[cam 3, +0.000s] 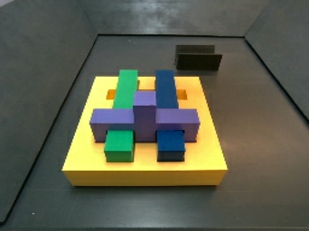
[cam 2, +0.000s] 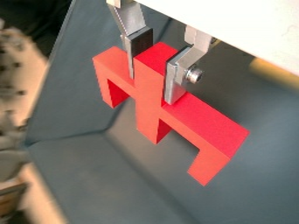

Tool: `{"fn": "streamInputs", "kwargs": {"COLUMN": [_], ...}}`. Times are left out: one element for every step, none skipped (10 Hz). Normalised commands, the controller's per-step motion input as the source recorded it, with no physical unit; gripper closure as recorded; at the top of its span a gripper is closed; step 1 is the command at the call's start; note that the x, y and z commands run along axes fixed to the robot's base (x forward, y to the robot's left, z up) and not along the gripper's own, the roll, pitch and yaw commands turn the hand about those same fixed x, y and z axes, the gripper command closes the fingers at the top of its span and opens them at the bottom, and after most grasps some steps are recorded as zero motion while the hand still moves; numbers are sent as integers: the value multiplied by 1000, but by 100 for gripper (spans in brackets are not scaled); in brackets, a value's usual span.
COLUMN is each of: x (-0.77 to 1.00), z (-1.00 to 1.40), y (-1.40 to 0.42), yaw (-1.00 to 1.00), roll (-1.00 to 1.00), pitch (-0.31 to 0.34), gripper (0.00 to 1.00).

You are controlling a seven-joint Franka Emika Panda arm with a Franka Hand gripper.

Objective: Pick up the red object. Move up. Place the red object on the fixture. Regrasp the red object. Move to above the board. Insert the red object.
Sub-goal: Move to above the board.

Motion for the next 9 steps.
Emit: {"fn": "streamInputs", "kwargs": {"x": [-1143, -1184, -1160, -757, -428, -187, -143, -102, -84], "z": [318, 292, 300, 198, 92, 43, 43, 9, 7], "y": [-1400, -1400, -1400, -869, -444, -189, -114, -19, 8], "yaw": [-73, -59, -57, -41, -32, -24, -20, -2, -6], "roll": [-1000, -1000, -1000, -1000, -1000, -1000, -1000, -979, -761], "pitch": [113, 113, 120, 113, 110, 107, 93, 58, 28], "gripper": [100, 100, 100, 100, 100, 100, 100, 100, 100]}}
